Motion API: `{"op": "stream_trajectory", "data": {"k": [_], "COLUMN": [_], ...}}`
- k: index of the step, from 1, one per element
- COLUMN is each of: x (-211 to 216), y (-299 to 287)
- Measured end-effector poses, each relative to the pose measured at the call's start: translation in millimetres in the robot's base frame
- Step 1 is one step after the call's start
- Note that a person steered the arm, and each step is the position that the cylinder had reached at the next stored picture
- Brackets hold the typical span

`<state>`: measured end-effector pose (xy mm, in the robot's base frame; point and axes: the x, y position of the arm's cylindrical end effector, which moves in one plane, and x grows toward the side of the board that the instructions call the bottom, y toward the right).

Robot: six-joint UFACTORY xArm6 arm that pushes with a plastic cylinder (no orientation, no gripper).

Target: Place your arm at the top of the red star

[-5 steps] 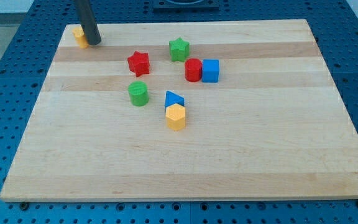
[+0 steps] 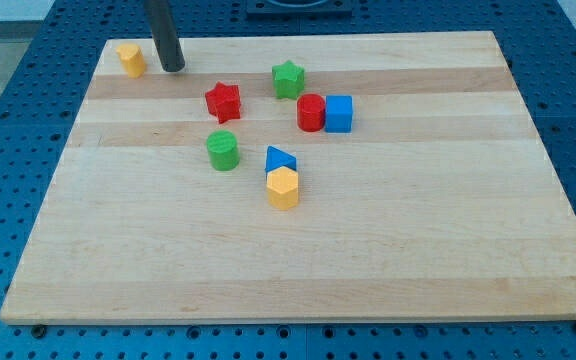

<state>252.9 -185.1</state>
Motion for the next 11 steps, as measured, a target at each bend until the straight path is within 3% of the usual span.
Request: {"op": "stream_trajectory", "data": {"k": [4, 8, 11], "x": [0, 1, 39], "y": [3, 80, 87]}}
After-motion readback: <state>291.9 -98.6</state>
